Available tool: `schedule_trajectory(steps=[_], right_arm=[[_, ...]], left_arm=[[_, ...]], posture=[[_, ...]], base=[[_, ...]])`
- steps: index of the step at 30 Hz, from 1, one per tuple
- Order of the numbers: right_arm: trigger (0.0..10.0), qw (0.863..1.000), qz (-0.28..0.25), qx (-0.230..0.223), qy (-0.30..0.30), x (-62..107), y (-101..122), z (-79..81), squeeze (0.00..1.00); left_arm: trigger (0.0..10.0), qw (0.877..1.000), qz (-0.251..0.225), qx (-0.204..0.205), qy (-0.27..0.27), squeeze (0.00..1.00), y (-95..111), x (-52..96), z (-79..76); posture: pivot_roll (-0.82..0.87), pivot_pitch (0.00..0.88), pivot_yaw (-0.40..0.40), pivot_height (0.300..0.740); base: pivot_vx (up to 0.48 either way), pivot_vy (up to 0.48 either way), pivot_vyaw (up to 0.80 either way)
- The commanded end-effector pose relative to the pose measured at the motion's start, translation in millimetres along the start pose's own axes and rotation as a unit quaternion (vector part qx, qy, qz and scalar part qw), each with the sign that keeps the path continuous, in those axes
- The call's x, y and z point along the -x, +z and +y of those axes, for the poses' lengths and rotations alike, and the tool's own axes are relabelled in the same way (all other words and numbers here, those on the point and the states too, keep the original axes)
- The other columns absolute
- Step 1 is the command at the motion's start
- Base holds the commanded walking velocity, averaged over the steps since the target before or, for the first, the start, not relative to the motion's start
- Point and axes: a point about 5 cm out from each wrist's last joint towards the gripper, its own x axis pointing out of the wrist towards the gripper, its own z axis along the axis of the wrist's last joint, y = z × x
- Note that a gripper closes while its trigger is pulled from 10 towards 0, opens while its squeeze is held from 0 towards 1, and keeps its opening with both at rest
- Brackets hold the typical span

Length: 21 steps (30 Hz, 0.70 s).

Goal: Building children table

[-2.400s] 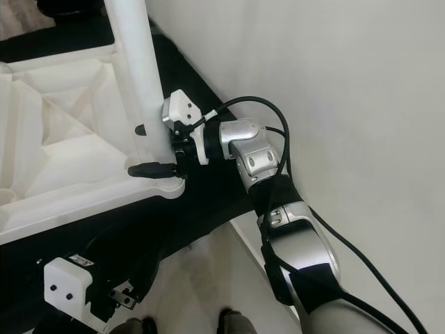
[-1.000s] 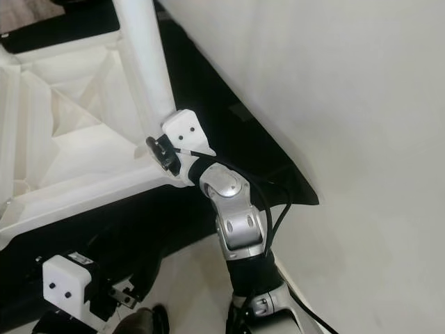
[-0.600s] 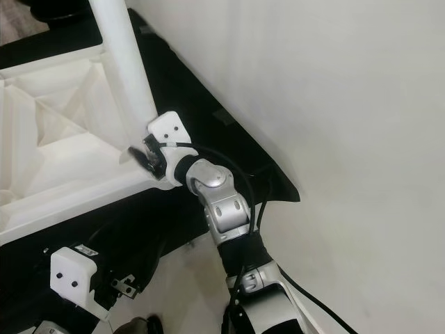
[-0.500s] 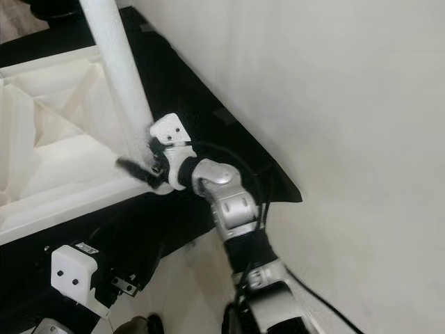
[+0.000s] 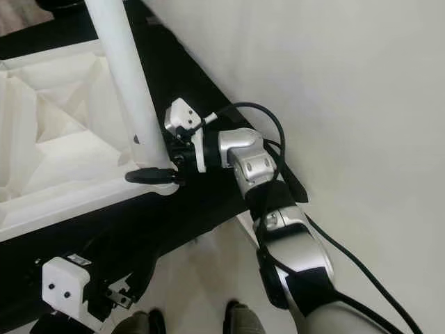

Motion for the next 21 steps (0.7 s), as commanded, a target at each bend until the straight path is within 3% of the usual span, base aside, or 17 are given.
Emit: schedule_trajectory(steps=[1,3,4,9,15,16,19,21], right_arm=[[4.1,0.999,-0.002,0.0,0.05,-2.1,1.4,2.8,0.0],[4.1,0.999,-0.002,0.0,0.05,-2.1,1.4,2.8,0.0],[0.0,0.998,0.003,-0.001,0.07,-2.2,1.4,3.8,0.0],[0.0,0.992,0.009,0.0,0.124,-1.0,2.5,3.0,0.0],[0.0,0.994,0.003,-0.002,0.11,3.2,0.8,0.1,0.0],[0.0,0.997,0.001,0.01,0.07,9.6,-2.3,-2.4,0.0],[0.0,0.998,0.001,0.016,0.053,11.9,-3.7,-3.1,0.0],[0.0,0.998,-0.001,0.017,-0.053,18.7,-13.0,-5.9,0.0]], left_arm=[[10.0,1.0,0.009,-0.001,-0.01,0.0,1.7,6.1,-3.3],[10.0,1.0,0.009,-0.001,-0.01,0.0,1.7,6.1,-3.3],[10.0,1.0,0.01,0.0,-0.011,0.0,2.6,7.6,-4.2],[10.0,1.0,0.014,0.003,-0.01,0.0,6.2,13.7,-7.4],[10.0,1.0,0.015,0.005,-0.01,0.0,7.5,14.0,-8.8],[10.0,1.0,0.014,0.007,-0.01,0.0,7.6,13.0,-9.5],[10.0,1.0,0.014,0.008,-0.01,0.0,7.5,12.4,-9.5],[10.0,1.0,0.012,0.008,-0.009,0.0,6.8,10.5,-9.0]], posture=[[0.16,0.279,0.006,0.74],[0.16,0.279,0.006,0.74],[0.16,0.284,0.006,0.74],[0.16,0.31,0.001,0.74],[0.15,0.316,0.0,0.74],[0.14,0.314,-0.006,0.74],[0.14,0.314,-0.006,0.74],[0.12,0.305,-0.017,0.74]], base=[[0.0,0.0,0.0],[0.0,0.0,0.0],[0.0,0.0,0.0],[0.0,0.0,0.0],[0.0,0.0,0.0],[0.0,0.0,0.0],[0.0,0.0,0.0],[0.0,0.0,0.0]])
